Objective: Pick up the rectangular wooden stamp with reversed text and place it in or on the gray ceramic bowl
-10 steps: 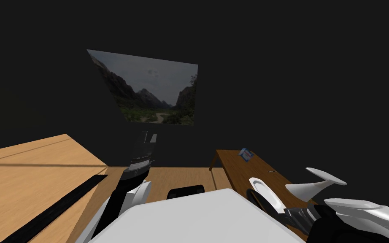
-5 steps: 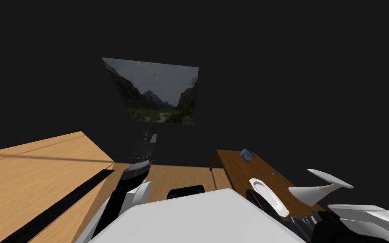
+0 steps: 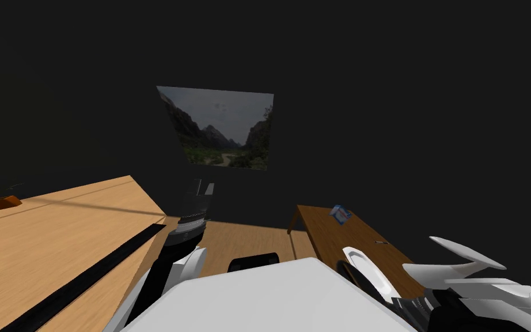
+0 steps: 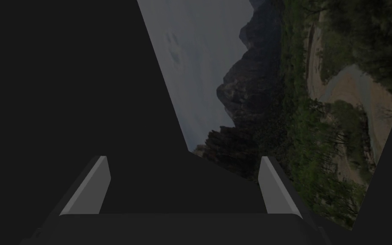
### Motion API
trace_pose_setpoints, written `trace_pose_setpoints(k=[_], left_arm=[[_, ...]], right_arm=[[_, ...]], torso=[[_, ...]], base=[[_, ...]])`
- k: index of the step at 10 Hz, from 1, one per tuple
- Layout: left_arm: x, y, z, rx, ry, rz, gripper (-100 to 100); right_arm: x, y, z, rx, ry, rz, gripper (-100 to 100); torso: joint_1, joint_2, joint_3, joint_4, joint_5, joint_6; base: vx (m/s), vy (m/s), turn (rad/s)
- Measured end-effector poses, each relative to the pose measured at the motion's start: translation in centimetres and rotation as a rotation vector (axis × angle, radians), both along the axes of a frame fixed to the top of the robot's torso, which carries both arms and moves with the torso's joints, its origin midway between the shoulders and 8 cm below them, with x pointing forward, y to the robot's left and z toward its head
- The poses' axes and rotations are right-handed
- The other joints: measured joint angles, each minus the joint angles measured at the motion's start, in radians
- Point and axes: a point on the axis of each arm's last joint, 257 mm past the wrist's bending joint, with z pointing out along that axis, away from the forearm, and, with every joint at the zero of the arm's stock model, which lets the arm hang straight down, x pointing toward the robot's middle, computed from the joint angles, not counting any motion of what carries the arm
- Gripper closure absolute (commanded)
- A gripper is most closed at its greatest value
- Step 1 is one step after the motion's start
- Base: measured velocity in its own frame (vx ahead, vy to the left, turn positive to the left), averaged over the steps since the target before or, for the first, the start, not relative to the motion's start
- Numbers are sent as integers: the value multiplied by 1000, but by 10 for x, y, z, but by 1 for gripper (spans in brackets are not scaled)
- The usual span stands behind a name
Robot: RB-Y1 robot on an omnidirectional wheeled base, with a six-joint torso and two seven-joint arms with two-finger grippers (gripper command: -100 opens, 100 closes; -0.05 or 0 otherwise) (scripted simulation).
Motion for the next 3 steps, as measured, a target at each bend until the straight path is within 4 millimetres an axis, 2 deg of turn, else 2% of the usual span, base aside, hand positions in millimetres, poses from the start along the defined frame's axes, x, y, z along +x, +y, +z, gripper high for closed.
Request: trace_pose_setpoints(k=[3], left_arm=[[0,0,0,0,0,0,0]], right_arm=[[0,0,0,0,0,0,0]], torso=[[0,0,0,0,0,0]], base=[[0,0,0]])
